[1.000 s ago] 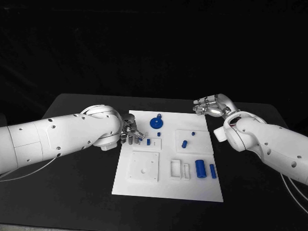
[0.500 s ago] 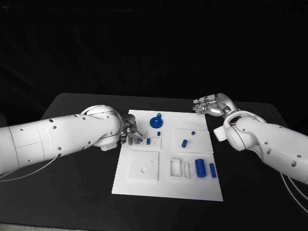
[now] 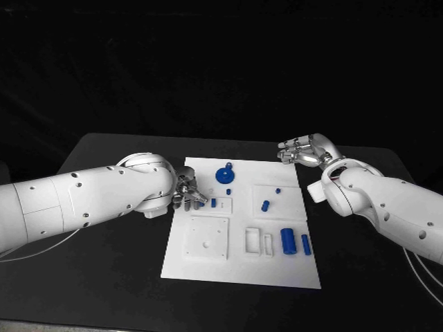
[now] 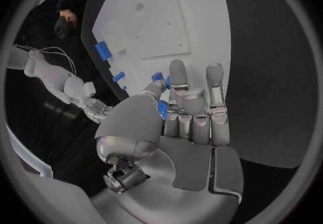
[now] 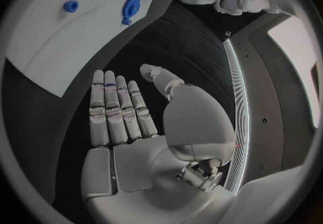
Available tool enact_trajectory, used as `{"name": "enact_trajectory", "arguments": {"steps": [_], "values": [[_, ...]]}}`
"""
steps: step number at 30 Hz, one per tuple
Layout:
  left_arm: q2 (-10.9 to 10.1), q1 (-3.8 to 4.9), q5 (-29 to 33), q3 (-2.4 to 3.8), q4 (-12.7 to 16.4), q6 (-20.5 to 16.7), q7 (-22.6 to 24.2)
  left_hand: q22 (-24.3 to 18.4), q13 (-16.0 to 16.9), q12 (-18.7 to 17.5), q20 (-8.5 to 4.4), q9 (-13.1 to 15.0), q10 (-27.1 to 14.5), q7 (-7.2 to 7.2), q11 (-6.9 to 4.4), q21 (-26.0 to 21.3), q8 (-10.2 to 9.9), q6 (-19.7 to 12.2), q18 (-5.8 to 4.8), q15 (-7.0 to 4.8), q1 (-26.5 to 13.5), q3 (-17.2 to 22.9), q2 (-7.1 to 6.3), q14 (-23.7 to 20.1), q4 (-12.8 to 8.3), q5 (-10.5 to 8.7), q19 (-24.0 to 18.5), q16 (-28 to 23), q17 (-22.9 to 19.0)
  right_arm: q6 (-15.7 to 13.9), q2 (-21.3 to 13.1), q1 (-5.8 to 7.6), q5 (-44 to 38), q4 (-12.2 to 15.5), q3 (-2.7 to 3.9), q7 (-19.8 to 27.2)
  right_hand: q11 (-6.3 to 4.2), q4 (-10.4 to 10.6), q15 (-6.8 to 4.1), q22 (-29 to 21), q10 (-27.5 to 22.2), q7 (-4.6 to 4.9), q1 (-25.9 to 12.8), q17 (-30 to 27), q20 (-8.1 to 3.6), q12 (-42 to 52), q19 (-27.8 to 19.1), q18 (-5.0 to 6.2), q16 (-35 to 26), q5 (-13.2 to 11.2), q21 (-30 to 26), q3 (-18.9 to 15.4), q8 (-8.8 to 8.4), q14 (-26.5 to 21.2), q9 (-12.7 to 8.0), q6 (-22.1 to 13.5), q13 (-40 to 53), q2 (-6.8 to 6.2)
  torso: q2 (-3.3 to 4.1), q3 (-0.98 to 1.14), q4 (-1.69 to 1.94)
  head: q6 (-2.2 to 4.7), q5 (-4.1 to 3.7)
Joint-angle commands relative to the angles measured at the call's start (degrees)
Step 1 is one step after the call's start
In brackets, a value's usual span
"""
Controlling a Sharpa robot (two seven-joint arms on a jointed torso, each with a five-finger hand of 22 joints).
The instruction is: Assemble the parts on the task board
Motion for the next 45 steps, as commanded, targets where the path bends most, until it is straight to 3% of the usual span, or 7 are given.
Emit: {"name": "enact_trajectory", "arguments": {"steps": [1, 25, 45], "values": [[0.0, -0.09, -1.0, 0.0, 0.2, 1.1, 1.0, 1.1, 0.0, 0.1, 0.27, -0.1, 2.8, -0.09, -0.53, 0.3, -0.3, 0.5, 0.96, 0.09, 0.7, 9.3, -0.03, 0.1, -8.9, -0.24, 0.1, 0.1, 0.0, 0.8, 0.0, -0.04, 0.0, 0.0, 0.03, 0.6, 0.12, 0.2, 0.15, -0.1, -0.3, 0.12, -0.2, -0.1, 0.06, -0.1, -0.5, 0.28, -0.2, 0.0, 0.1, -0.2, -0.09, -0.4, -0.1, -0.4, -0.1, 0.11, -0.02, -0.04, -0.02, -0.03, 0.09], [0.0, -0.13, -2.5, 0.0, 0.1, 0.5, 1.3, 1.1, 0.0, 0.0, 0.4, 0.0, 2.8, -0.08, -0.52, 0.3, -0.4, 0.4, 1.08, 0.12, 0.9, 9.2, -0.07, 0.1, -8.5, -0.4, 0.1, 0.1, -0.1, 0.8, 0.0, -0.14, 0.0, 0.0, 0.03, 0.6, 0.12, 0.2, 0.15, -0.1, -0.3, 0.12, -0.2, -0.1, 0.06, -0.1, -0.5, 0.28, -0.2, 0.0, 0.1, -0.2, -0.09, -0.4, -0.1, -0.4, -0.1, 0.11, 0.03, 0.09, -0.1, 0.14, 0.12], [-0.2, -0.16, -3.2, 0.0, 0.3, 1.5, 1.1, 1.1, 0.0, 0.0, 0.49, 0.1, 2.8, -0.09, -0.54, 0.2, -0.4, 0.4, 1.16, 0.13, 1.1, 9.2, -0.09, 0.1, -8.4, -0.46, 0.1, 0.1, 0.0, 0.9, -0.1, -0.21, 0.1, 0.0, 0.03, 0.6, 0.12, 0.2, 0.15, -0.1, -0.3, 0.12, -0.2, -0.1, 0.06, -0.1, -0.5, 0.28, -0.2, 0.0, 0.1, -0.2, -0.09, -0.4, -0.1, -0.4, -0.1, 0.11, -0.02, -0.02, -0.02, -0.03, 0.13]]}}
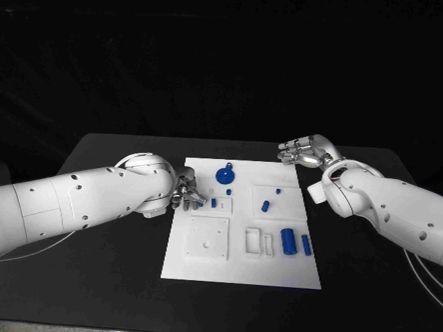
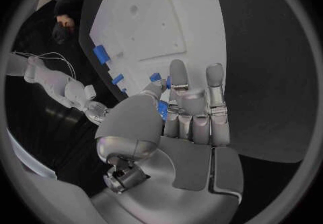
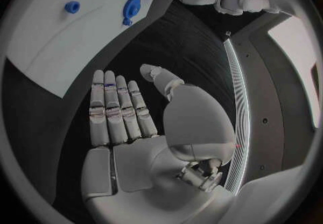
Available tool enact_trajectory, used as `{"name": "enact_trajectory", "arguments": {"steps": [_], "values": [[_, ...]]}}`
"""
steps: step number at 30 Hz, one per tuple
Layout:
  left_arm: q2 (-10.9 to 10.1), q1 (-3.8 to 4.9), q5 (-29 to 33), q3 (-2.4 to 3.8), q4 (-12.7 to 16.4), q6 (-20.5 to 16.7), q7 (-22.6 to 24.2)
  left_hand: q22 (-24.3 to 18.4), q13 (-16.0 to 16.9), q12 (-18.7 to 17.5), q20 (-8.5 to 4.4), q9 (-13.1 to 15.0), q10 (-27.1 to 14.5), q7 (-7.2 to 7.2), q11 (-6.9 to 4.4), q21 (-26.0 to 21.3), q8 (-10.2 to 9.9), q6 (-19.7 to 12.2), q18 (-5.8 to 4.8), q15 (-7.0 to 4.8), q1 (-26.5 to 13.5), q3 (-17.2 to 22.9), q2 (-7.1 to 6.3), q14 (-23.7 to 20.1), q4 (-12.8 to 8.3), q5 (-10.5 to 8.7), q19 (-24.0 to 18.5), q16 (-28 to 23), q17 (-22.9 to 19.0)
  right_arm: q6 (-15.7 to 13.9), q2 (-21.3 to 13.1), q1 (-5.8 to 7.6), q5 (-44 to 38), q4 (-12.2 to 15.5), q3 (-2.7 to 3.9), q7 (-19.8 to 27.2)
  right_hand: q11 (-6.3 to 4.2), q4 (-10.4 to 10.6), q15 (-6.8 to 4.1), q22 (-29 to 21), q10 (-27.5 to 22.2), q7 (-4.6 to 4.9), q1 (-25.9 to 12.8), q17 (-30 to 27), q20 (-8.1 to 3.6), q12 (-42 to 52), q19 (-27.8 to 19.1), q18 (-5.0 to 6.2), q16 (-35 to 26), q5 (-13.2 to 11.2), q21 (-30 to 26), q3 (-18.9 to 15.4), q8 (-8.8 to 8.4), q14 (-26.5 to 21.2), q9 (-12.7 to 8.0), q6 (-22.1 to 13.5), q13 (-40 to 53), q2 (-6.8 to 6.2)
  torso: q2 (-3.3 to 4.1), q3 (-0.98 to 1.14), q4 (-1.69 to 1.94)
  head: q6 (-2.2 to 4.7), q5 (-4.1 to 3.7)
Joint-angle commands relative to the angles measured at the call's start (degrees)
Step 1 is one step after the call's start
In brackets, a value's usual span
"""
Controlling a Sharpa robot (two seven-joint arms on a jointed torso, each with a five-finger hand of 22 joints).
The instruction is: Assemble the parts on the task board
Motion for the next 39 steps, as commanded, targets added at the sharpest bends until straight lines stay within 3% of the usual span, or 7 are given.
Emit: {"name": "enact_trajectory", "arguments": {"steps": [1, 28, 37, 38, 39], "values": [[0.1, -0.07, -0.5, -0.01, 0.1, 1.3, 0.3, 1.2, 0.0, 0.0, 0.28, 0.0, 2.8, -0.18, -0.51, 0.3, -0.2, 0.3, 1.17, 0.03, 0.6, 9.0, -0.09, 0.2, -8.5, 0.21, -0.1, 0.1, 0.0, 0.8, 0.0, -0.05, 0.0, 0.0, 0.03, 0.6, 0.12, 0.2, 0.15, -0.1, -0.3, 0.12, -0.2, -0.1, 0.06, -0.1, -0.5, 0.28, -0.2, 0.0, 0.1, -0.2, -0.09, -0.4, -0.1, -0.4, -0.1, 0.11, -0.02, -0.03, -0.01, -0.14, 0.12], [0.3, -0.08, -0.5, -0.01, -0.2, 1.9, -0.6, 1.1, 0.0, 0.0, 0.41, 0.0, 2.8, -0.15, -0.44, 0.2, -0.3, 0.3, 1.29, 0.05, 0.6, 8.9, -0.24, 0.2, -8.3, -0.05, -0.1, 0.0, -0.1, 0.8, 0.1, -0.09, 0.0, 0.0, 0.03, 0.5, 0.12, 0.2, 0.15, -0.1, -0.3, 0.12, -0.2, -0.1, 0.06, -0.1, -0.5, 0.28, -0.2, 0.0, 0.1, -0.2, -0.09, -0.4, -0.1, -0.4, -0.1, 0.11, 0.01, 0.06, -0.04, -0.1, 0.04], [0.6, -0.17, 0.2, -0.01, -0.4, 1.3, -0.6, 1.1, 0.2, -0.1, 0.27, 0.0, 2.9, -0.15, -0.25, 0.0, -0.3, 0.1, 1.11, -0.01, 0.4, 7.7, -0.72, 0.1, -6.8, -0.48, 0.0, -0.5, -1.0, 0.8, 0.0, -0.09, 0.0, 0.0, 0.03, 0.5, 0.12, 0.2, 0.15, -0.1, -0.3, 0.12, -0.2, -0.1, 0.06, -0.1, -0.5, 0.28, -0.2, 0.0, 0.1, -0.2, -0.09, -0.4, -0.1, -0.4, -0.1, 0.11, 0.01, 0.03, -0.06, 0.08, 0.06], [0.7, -0.18, 0.3, -0.01, -0.4, 1.1, -0.6, 1.0, 0.4, -0.1, 0.12, 0.1, 2.8, -0.28, -0.34, -0.1, -0.3, -0.2, 0.9, -0.05, -0.1, 6.6, -0.96, 0.1, -5.7, -5.6, 0.1, -0.7, -1.3, 0.8, 0.0, -0.09, 0.0, 0.0, 0.03, 0.5, 0.14, 0.2, 0.17, -0.1, -0.4, 0.12, -0.3, -0.1, 0.08, -0.1, -0.6, 0.27, -0.2, 0.0, 0.1, -0.2, -0.1, -0.4, -0.1, -0.5, -0.1, 0.1, 0.01, 0.05, -0.04, 0.06, 0.06], [0.7, -0.19, 0.4, -0.01, -0.5, 0.8, -0.7, 1.0, 0.5, -0.2, -0.04, 0.2, 2.8, -0.38, -0.35, -0.3, -0.2, -0.2, 0.69, -0.11, -0.4, 5.6, -1.32, 0.1, -4.8, -7.37, 0.1, -0.7, -1.4, 0.8, 0.0, -0.09, 0.0, 0.0, 0.03, 0.5, 0.14, 0.2, 0.17, -0.1, -0.4, 0.13, -0.3, -0.1, 0.08, -0.1, -0.6, 0.27, -0.2, 0.0, 0.1, -0.2, -0.1, -0.4, -0.1, -0.5, -0.1, 0.1, 0.02, 0.05, -0.04, 0.06, 0.06]]}}
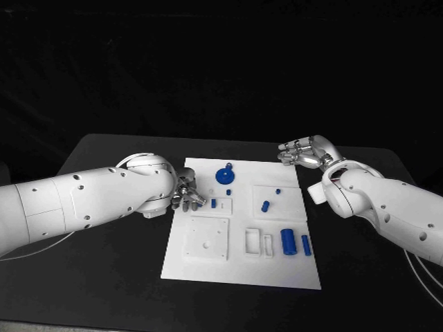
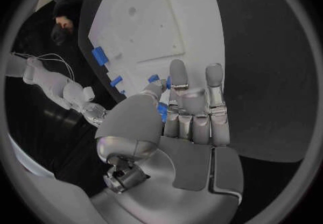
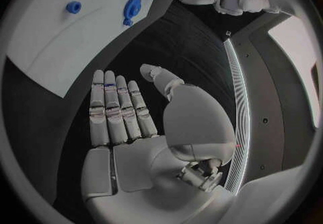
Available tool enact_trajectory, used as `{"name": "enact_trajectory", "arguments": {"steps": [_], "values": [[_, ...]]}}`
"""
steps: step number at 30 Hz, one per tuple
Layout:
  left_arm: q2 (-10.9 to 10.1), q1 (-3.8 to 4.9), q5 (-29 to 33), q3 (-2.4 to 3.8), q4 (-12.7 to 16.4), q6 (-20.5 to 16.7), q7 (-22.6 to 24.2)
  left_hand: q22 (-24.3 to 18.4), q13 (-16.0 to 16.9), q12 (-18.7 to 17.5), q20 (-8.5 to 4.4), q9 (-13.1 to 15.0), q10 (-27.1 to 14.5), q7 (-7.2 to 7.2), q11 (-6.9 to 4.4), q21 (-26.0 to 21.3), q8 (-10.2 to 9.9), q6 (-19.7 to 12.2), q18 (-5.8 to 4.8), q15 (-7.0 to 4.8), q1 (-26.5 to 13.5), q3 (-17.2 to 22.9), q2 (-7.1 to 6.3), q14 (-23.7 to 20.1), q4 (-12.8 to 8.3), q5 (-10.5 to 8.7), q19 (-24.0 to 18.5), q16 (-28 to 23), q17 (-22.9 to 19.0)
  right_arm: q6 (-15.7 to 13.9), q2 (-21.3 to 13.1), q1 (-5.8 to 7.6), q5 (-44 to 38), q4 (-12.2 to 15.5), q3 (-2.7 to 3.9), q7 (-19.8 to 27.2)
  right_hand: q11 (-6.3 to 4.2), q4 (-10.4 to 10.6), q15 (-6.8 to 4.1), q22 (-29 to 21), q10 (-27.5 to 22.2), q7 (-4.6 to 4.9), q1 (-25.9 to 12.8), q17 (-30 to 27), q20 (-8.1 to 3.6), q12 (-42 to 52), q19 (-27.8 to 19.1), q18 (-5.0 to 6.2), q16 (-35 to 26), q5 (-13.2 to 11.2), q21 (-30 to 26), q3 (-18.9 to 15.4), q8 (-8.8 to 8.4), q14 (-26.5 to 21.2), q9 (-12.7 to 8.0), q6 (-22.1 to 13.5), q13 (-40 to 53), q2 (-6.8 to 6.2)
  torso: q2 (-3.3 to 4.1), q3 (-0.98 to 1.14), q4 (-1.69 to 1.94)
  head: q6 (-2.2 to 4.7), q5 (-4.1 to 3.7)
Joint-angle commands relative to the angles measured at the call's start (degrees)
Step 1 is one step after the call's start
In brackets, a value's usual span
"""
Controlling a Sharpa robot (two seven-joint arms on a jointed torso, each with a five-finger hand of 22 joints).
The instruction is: Assemble the parts on the task board
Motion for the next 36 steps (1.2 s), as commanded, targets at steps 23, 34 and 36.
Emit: {"name": "enact_trajectory", "arguments": {"steps": [23, 34, 36], "values": [[-0.3, -0.12, 0.8, 0.04, -0.9, -4.3, -1.7, 1.1, 2.2, -1.0, -2.27, 1.4, 2.8, -0.53, -0.45, -2.5, 0.4, 0.6, -2.6, -0.75, -1.3, 0.5, -10.19, 0.1, 12.4, -21.85, 1.7, -0.5, -0.6, 0.6, -0.2, -0.06, 0.0, 0.1, 0.03, 0.6, 0.17, 0.3, 0.21, -0.1, -0.4, 0.05, -0.3, -0.1, 0.0, -0.1, -0.5, 0.26, -0.2, 0.0, 0.1, -0.5, -0.11, -0.5, -0.1, -0.7, -0.1, 0.07, 0.0, -0.05, 0.02, 0.17, -0.25], [-2.2, -0.1, 8.8, 0.79, 0.3, -5.5, -0.5, 0.7, 0.3, -4.2, -3.05, -1.6, 2.7, 1.27, 0.34, -3.7, -1.1, -5.3, -3.52, -0.76, -2.4, -10.5, -14.82, -1.3, 15.7, -25.15, 0.9, -3.1, -2.8, 0.5, -0.3, -0.3, 0.1, 0.1, 0.03, 0.6, 0.18, 0.4, 0.23, -0.1, -0.5, 0.06, -0.3, -0.1, 0.04, -0.1, -0.6, 0.26, -0.2, 0.1, 0.1, -0.7, -0.12, -0.6, -0.1, -0.8, -0.1, 0.03, -0.05, -0.03, 0.07, 0.44, -0.41], [-2.4, -0.1, 10.7, 1.02, 0.4, -5.9, 0.0, 0.4, -1.1, -7.4, -2.91, -3.3, 1.6, 1.99, 0.68, -4.7, -1.2, -7.9, -3.86, -0.33, -2.9, -12.0, -14.9, -2.0, 15.7, -25.12, 0.2, -4.4, -3.2, 0.4, -0.4, -0.34, 0.1, 0.2, 0.03, 0.7, 0.19, 0.4, 0.25, -0.1, -0.5, 0.06, -0.3, -0.1, 0.05, -0.1, -0.6, 0.25, -0.2, 0.2, 0.1, -0.9, -0.12, -0.6, -0.1, -0.9, -0.1, 0.0, -0.06, -0.03, 0.11, 0.46, -0.41]]}}
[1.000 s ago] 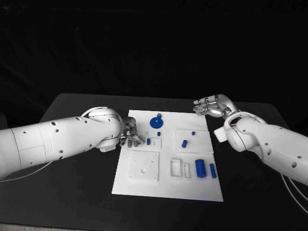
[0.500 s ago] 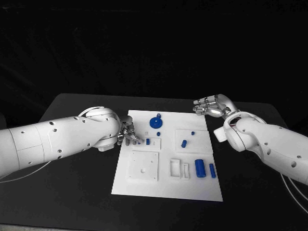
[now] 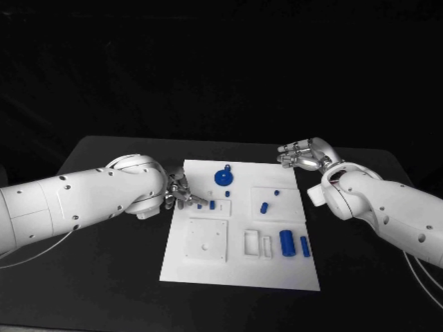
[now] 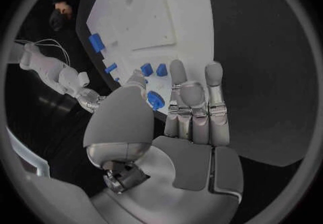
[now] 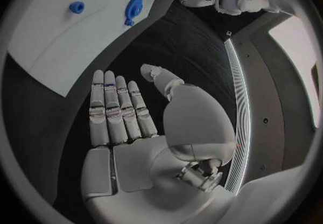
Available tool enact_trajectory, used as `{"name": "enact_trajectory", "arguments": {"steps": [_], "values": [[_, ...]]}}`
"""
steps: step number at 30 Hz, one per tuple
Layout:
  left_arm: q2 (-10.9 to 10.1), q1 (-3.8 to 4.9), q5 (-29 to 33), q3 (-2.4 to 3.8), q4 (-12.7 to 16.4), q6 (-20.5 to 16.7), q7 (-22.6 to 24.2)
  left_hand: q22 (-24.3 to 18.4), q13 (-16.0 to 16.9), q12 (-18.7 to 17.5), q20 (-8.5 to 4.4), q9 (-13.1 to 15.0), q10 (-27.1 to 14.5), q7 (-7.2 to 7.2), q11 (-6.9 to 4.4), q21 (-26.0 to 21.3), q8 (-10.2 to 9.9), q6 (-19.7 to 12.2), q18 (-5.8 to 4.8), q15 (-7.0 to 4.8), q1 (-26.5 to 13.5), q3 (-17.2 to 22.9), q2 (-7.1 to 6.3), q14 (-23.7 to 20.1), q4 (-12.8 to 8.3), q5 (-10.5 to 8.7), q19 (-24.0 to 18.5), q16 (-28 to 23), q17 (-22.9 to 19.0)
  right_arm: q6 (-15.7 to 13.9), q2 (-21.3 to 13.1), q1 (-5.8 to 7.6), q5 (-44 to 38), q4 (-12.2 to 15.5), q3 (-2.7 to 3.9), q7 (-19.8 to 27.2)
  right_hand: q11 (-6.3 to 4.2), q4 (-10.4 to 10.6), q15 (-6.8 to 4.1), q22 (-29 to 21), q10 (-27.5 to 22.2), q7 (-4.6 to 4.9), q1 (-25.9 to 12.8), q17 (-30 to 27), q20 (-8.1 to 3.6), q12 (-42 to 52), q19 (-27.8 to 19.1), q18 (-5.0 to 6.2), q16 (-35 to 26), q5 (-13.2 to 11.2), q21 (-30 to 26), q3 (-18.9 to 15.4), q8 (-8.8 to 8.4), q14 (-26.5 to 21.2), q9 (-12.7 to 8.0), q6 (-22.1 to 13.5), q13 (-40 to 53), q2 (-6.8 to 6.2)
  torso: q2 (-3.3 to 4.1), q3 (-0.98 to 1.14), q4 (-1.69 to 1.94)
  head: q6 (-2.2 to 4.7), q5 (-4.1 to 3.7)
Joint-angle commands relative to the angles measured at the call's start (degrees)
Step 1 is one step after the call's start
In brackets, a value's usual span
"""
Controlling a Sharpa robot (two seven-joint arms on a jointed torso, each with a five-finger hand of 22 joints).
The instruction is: Assemble the parts on the task board
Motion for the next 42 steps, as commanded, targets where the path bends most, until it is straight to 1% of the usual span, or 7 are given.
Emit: {"name": "enact_trajectory", "arguments": {"steps": [1, 3, 8, 12, 16, 23, 42], "values": [[-0.2, 0.03, 7.9, 0.29, 0.3, -2.2, 1.8, 0.3, -1.5, -3.5, 0.36, -1.8, 0.8, 0.81, 0.62, -0.8, -0.3, -2.7, -1.14, 0.53, -0.1, -1.4, -0.02, -0.6, 0.0, -0.16, -0.5, -0.9, -0.3, 0.4, 0.0, -0.08, 0.1, 0.1, 0.03, 0.6, -0.02, 0.0, 0.1, -0.1, -0.3, -0.02, -0.3, -0.1, -0.04, -0.1, -0.5, 0.24, -0.2, 0.2, 0.1, -0.5, -0.12, -0.4, -0.1, -0.4, -0.1, 0.0, -0.02, 0.01, 0.09, 0.08, -0.01], [-0.4, 0.03, 10.2, 0.51, 0.3, -4.0, 3.1, -0.3, -3.9, -7.8, 1.37, -3.9, -1.4, 1.93, 1.51, -2.2, 0.1, -5.2, -0.83, 1.69, 0.0, -1.9, 0.08, -2.1, 0.1, -0.12, -1.5, -2.3, -0.6, 0.4, -0.1, -0.11, 0.1, 0.2, 0.03, 0.7, -0.01, 0.0, 0.12, -0.1, -0.3, -0.01, -0.3, -0.1, -0.04, -0.1, -0.6, 0.24, -0.2, 0.2, 0.1, -0.6, -0.13, -0.4, -0.1, -0.5, -0.1, -0.01, -0.03, 0.02, 0.06, 0.16, 0.0], [-0.9, 0.04, 14.9, 0.83, 0.0, -12.9, 10.8, -2.6, -8.9, -14.7, 3.46, -12.4, -4.3, 3.16, 3.35, -7.2, 3.5, -7.1, -0.23, 3.56, 10.0, 0.8, 10.44, -5.9, -7.2, 9.82, -3.6, -7.5, -3.0, 0.3, -0.2, -0.17, 0.2, 0.2, 0.03, 0.8, -0.01, 0.0, 0.12, -0.1, -0.3, -0.01, -0.3, -0.1, -0.04, -0.1, -0.6, 0.24, -0.2, 0.2, 0.1, -0.6, -0.13, -0.4, -0.1, -0.5, -0.1, 0.0, 0.01, 0.04, 0.01, 0.33, -0.06], [-1.0, 0.05, 16.6, 0.92, -0.5, -18.5, 16.9, -4.0, -11.9, -18.6, 4.2, -17.7, -7.0, 3.55, 4.15, -9.6, 3.4, -6.5, 0.14, 4.25, 18.2, 3.3, 13.85, -6.9, -13.2, 11.12, -4.0, -10.4, -5.2, 0.2, -0.2, -0.19, 0.3, 0.2, 0.03, 0.9, -0.01, 0.0, 0.11, -0.1, -0.3, -0.02, -0.2, -0.1, -0.04, -0.1, -0.5, 0.26, -0.2, 0.2, 0.1, -0.6, -0.11, -0.4, -0.1, -0.4, -0.1, 0.07, 0.04, 0.07, -0.04, 0.44, -0.19], [-0.6, 0.06, 16.2, 0.97, -1.2, -20.9, 22.6, 1.6, -12.0, -22.9, 4.5, -22.5, -7.9, 4.59, 5.0, -7.6, 0.3, -1.5, 2.01, 4.77, 22.4, 13.6, 11.44, -7.3, -22.2, 10.23, -6.4, -12.4, -7.1, 0.2, -0.3, -0.2, 0.6, 0.2, 0.03, 1.0, -0.02, -0.1, 0.09, -0.1, -0.3, -0.03, -0.2, -0.1, -0.06, -0.1, -0.5, 0.28, -0.2, 0.1, 0.1, -0.3, -0.11, -0.4, -0.1, -0.2, -0.1, 0.11, 0.06, 0.06, -0.04, 0.55, -0.21], [0.6, 0.06, 9.4, 0.99, -1.8, -20.3, 27.3, 1.5, -12.0, -23.3, 5.06, -24.6, -8.6, 4.38, 5.52, -2.2, -1.4, 1.1, 3.01, 5.03, 20.8, 16.3, 10.63, -7.3, -27.9, 5.85, -8.9, -14.2, -8.9, 0.1, -0.2, -0.2, 0.9, -0.1, 0.03, 1.4, -0.05, -0.3, 0.05, -0.1, -0.2, -0.07, -0.2, -0.1, -0.1, -0.1, -0.4, 0.31, -0.2, 0.0, 0.1, 0.3, -0.08, -0.3, -0.1, 0.2, -0.1, 0.11, 0.06, 0.06, -0.05, 1.08, -0.4], [7.0, -0.11, -15.9, 0.21, -5.8, -18.0, 32.5, 0.8, -12.1, -23.6, 5.61, -24.7, -13.3, 3.12, 6.38, -6.8, -1.6, -1.8, 2.78, 5.33, 17.5, 10.8, 9.67, -5.8, -28.0, 5.29, -5.0, -11.4, -8.5, 0.0, 0.1, -0.2, 1.2, 0.0, 0.03, 1.6, -0.05, -0.3, 0.05, -0.1, -0.2, -0.07, -0.2, -0.1, -0.1, -0.1, -0.4, 0.31, -0.2, 0.0, 0.1, 0.3, -0.08, -0.3, -0.1, 0.2, -0.1, 0.11, 0.19, -0.01, -0.01, 1.88, -0.74]]}}
